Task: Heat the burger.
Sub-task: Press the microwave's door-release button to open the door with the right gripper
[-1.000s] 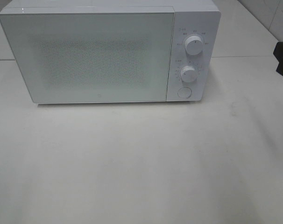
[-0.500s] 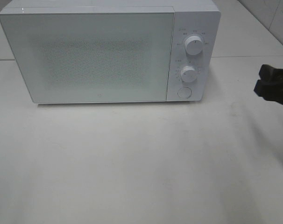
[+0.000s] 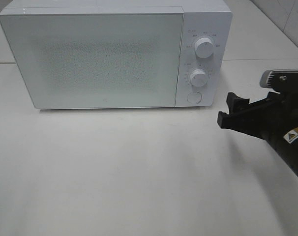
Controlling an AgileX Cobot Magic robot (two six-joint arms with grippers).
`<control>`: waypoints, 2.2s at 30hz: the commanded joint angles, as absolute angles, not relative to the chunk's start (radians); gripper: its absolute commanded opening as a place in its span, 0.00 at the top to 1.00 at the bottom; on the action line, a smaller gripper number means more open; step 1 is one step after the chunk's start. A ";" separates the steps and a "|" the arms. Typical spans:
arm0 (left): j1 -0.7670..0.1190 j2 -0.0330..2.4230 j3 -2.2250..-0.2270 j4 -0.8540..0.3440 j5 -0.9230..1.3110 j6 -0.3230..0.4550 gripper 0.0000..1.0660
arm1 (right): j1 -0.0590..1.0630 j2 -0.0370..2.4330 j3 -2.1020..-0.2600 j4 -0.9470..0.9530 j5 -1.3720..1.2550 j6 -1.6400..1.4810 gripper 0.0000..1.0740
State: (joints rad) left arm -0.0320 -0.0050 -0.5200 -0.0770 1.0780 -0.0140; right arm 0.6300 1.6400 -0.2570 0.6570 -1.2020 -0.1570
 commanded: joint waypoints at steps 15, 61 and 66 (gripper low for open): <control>-0.028 -0.022 -0.517 -0.083 1.067 -0.013 0.08 | 0.822 1.778 -0.409 0.799 -1.207 -0.200 0.33; -0.028 -0.022 -0.517 -0.083 1.067 -0.013 0.08 | 0.841 1.804 -0.425 0.852 -1.173 1.348 1.00; -0.028 -0.022 -0.517 -0.083 1.067 -0.013 0.08 | 0.841 1.805 -0.425 0.876 -1.161 1.347 1.00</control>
